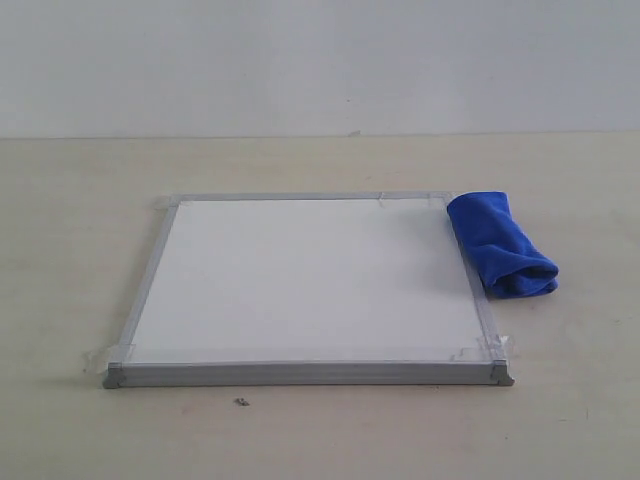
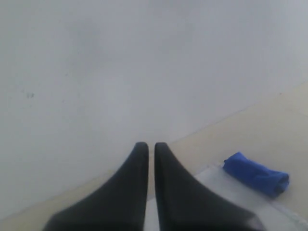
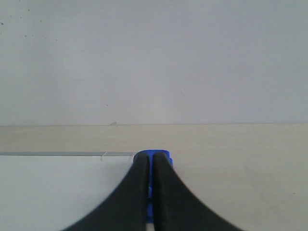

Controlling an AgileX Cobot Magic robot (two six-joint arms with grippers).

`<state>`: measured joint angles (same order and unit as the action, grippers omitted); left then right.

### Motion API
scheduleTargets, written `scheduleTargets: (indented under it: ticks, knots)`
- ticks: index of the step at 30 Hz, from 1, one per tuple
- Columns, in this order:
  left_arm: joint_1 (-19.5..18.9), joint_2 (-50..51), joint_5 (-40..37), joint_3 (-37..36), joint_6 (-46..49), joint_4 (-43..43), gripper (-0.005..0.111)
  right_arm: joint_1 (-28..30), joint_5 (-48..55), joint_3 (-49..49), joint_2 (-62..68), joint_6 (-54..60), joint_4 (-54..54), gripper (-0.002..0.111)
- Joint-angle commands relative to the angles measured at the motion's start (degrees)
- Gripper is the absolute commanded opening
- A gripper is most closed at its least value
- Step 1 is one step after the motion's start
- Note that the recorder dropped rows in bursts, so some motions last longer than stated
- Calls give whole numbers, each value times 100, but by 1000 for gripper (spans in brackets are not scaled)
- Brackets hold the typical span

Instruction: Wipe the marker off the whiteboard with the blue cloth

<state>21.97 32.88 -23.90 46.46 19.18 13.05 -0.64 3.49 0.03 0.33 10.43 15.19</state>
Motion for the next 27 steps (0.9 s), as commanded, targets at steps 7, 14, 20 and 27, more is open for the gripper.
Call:
scheduleTargets:
  ticks: [7, 14, 20, 27]
  knots:
    - [-622, -2138, 1719, -3501, -249, 614, 4, 1, -25, -3, -33, 51, -13, 0]
    - [-1173, -2992, 1665, -4290, -236, 668, 4, 1, -25, -3, -33, 27, -13, 0]
    - [-1567, -3288, 1486, -4646, -189, 657, 4, 1, -25, -3, -33, 66, -13, 0]
    - [-2239, -3288, 772, -4646, -164, 446, 4, 1, -25, -3, -33, 50, -13, 0]
